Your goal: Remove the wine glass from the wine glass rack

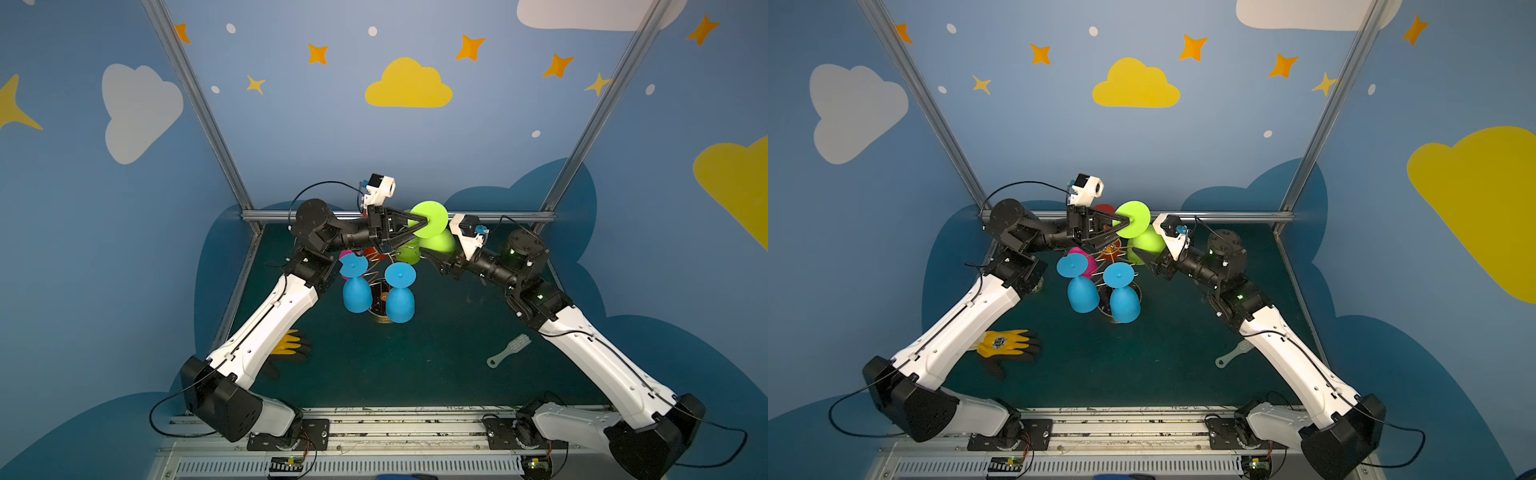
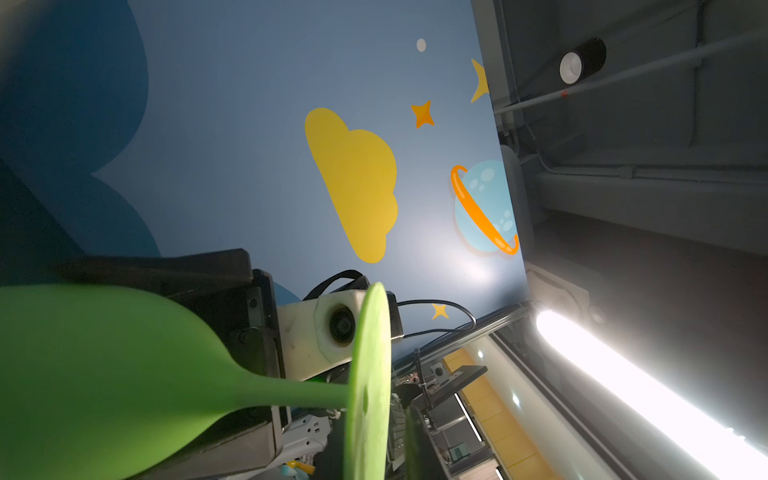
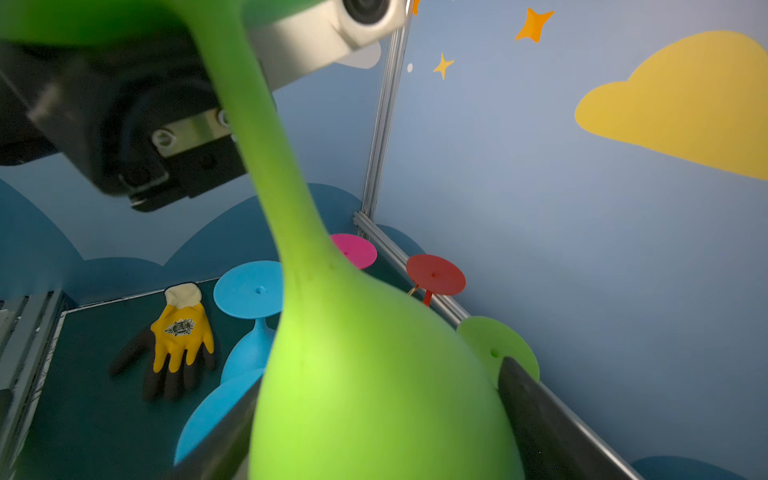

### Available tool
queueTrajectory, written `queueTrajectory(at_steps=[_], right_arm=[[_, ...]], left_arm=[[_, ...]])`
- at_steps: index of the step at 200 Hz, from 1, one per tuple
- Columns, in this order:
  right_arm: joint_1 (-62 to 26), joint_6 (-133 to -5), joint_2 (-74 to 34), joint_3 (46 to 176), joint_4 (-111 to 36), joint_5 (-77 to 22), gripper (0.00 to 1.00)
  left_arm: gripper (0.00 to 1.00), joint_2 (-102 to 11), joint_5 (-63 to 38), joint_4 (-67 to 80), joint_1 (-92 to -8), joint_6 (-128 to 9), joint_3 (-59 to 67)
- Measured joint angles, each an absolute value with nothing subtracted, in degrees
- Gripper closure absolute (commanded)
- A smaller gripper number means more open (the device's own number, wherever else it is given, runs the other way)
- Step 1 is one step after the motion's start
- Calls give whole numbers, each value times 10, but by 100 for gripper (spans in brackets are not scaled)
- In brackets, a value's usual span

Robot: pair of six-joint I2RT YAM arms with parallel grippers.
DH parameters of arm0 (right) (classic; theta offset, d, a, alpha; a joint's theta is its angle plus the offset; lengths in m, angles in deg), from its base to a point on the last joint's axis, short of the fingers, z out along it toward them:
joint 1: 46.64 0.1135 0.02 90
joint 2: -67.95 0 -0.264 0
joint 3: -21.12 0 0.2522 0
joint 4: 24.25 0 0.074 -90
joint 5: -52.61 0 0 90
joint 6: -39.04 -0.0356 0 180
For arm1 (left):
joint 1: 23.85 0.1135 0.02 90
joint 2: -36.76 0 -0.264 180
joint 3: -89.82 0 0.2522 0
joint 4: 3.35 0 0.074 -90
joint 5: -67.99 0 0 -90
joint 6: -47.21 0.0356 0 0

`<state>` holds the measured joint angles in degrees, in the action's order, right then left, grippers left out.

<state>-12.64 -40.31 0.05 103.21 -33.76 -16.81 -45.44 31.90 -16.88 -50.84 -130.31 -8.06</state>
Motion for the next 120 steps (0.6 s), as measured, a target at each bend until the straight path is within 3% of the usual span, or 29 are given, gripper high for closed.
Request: queueTrajectory(at_steps=[21, 41, 89, 120], right_arm=[[-126, -424, 14, 1036, -387, -194, 55], [-126, -447, 32, 1052, -448, -225, 58], [-126, -503, 96, 1102, -598, -297, 62], [-126, -525, 113, 1118, -669, -315, 64]], left_arm=[[34, -454, 311, -169, -498, -1286, -73], [28, -449, 298, -134, -488, -1228, -70], [27, -401, 163, 34, -495, -909, -74], [27, -374, 32, 39, -546, -637, -43]])
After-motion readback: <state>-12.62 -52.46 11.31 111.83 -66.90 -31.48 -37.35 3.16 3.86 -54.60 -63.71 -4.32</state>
